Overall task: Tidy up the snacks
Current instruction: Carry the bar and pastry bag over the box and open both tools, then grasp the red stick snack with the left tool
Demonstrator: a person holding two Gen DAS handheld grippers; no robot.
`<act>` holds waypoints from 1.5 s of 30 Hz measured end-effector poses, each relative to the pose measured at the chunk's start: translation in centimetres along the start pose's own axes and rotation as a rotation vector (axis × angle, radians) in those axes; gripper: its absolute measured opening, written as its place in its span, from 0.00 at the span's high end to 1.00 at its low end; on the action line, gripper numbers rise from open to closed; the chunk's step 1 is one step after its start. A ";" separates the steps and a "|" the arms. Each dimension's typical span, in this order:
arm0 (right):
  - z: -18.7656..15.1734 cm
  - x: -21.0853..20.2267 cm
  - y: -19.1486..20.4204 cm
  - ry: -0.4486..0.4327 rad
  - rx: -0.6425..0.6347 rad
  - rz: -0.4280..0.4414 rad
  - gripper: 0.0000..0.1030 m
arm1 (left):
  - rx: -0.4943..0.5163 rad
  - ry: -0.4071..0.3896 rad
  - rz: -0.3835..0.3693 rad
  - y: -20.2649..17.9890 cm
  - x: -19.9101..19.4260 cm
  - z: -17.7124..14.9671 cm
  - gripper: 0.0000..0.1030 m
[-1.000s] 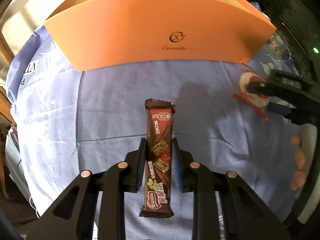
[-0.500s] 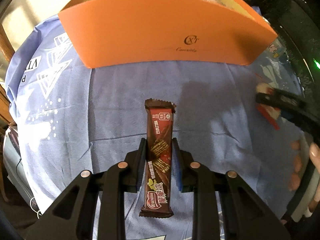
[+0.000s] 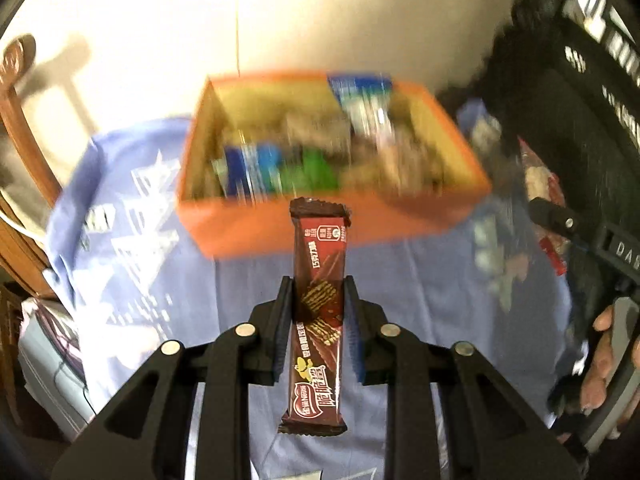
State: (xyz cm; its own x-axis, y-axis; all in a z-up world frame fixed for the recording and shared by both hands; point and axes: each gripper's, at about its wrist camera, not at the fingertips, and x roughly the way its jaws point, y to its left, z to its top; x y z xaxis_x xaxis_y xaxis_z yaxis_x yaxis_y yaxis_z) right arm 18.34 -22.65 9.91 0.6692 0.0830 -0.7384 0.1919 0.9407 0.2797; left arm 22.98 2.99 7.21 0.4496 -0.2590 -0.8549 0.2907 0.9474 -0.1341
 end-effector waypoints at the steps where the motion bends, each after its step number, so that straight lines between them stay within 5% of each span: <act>1: 1.2 0.3 0.2 -0.010 -0.018 0.022 0.30 | -0.009 -0.009 0.006 0.0 -0.3 0.8 0.77; 10: 8.4 6.2 1.9 0.025 -0.028 0.105 0.28 | -0.052 -0.037 0.083 -1.5 3.5 10.3 0.77; 11: 8.8 7.3 1.8 0.031 -0.027 0.100 0.28 | -0.054 -0.033 0.091 -1.6 4.3 11.0 0.73; 15: 9.1 10.2 1.0 0.065 -0.011 0.075 0.17 | -0.089 -0.035 0.163 -1.3 7.1 12.0 0.23; 17: 8.7 10.2 0.4 0.051 -0.003 0.065 0.13 | -0.088 -0.039 0.165 -1.2 7.7 12.0 0.22; 24: 5.1 8.3 0.9 0.014 -0.149 0.056 0.13 | -0.083 -0.036 0.162 0.5 7.0 9.5 0.22; 28: 3.1 6.9 0.1 -0.004 -0.164 0.055 0.13 | -0.094 -0.031 0.132 1.1 5.3 4.1 0.22; 31: 2.0 6.0 -1.1 -0.013 -0.150 0.032 0.13 | -0.054 0.074 0.131 0.1 6.3 -1.0 0.22; 37: 0.6 5.9 -1.8 0.017 -0.158 0.011 0.13 | -0.096 0.237 0.125 -2.0 11.4 -6.6 0.32; 40: 0.3 5.4 -1.8 0.020 -0.164 0.019 0.13 | -0.112 0.319 0.133 -2.4 14.2 -7.8 0.57; 42: 0.0 4.9 -1.8 0.017 -0.172 0.022 0.13 | -0.090 0.294 0.161 -2.9 14.2 -7.8 0.74; 45: -0.1 4.5 -2.0 0.012 -0.176 0.024 0.13 | -0.126 0.310 0.151 -2.6 13.6 -7.5 0.77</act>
State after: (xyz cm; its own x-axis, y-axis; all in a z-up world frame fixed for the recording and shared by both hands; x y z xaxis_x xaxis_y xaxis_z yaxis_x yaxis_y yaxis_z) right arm 20.88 -24.12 5.99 0.6633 0.1095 -0.7403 0.0462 0.9814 0.1866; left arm 22.04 -1.56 -7.81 0.1969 -0.0630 -0.9784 0.1256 0.9913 -0.0385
